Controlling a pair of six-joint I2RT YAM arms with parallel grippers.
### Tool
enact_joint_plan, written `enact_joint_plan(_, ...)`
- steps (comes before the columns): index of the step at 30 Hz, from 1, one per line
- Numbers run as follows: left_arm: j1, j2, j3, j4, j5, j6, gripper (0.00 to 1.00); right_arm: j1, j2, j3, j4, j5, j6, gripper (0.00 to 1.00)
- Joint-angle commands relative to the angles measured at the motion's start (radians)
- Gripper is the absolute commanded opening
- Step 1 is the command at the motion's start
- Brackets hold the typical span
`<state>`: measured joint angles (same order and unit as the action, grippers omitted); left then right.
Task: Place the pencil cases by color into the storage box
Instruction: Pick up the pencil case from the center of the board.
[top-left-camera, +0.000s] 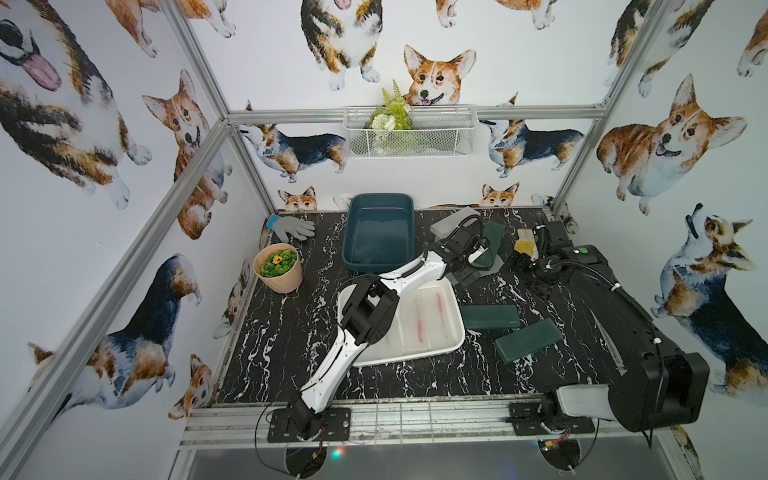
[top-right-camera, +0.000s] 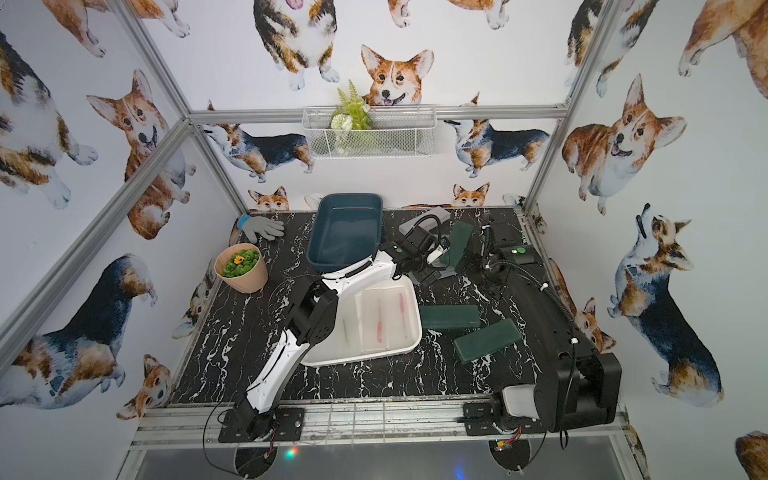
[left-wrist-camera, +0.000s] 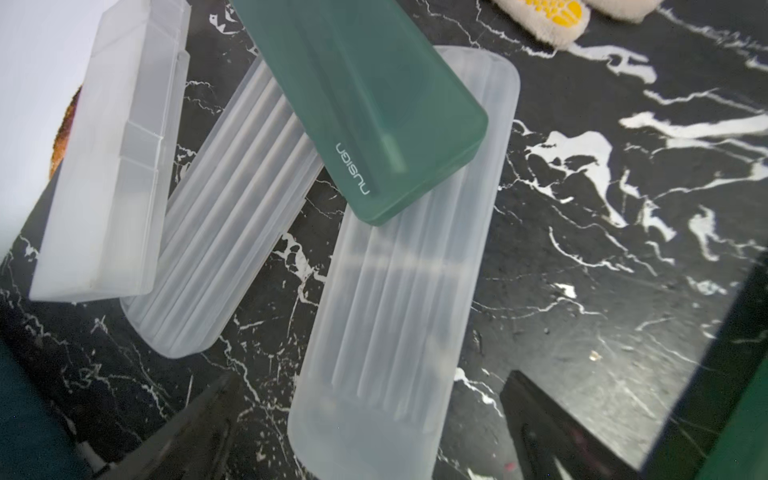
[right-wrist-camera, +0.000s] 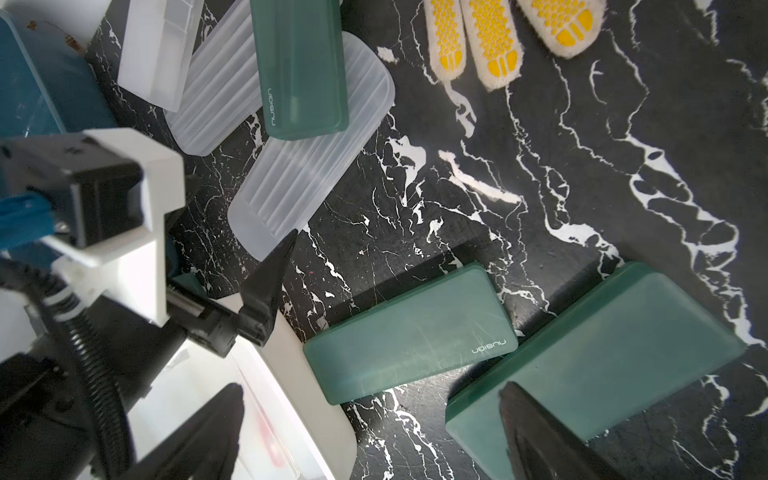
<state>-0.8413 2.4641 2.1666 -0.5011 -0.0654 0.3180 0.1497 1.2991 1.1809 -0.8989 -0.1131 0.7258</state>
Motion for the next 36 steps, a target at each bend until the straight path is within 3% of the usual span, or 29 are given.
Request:
enact_joint_plan(1,0.005,0.051,0.086,-0.035,0.024,0.107,1.0,-0.01,-0.04,-0.019,0.058,-0.021,0.0,0.97)
enact_joint_plan(9,0.022,0.116,0.172,-0.109,0.091,0.094,1.0,-0.024,-0.162,-0.099,0.132,-0.036,-0.01,0.98)
enact_joint_plan(31,0.063,0.189,0.198,-0.192,0.166,0.034,1.0,-0.024,-0.172,-0.149,0.136,-0.092,-0.042,0.98)
enact_joint_plan(35,0.059,0.206,0.216,-0.228,0.17,0.02,0.96,-0.024,-0.172,-0.158,0.154,-0.104,-0.044,0.98)
enact_joint_plan(36,0.058,0.206,0.218,-0.228,0.17,0.017,0.91,-0.024,-0.172,-0.158,0.158,-0.106,-0.045,0.98)
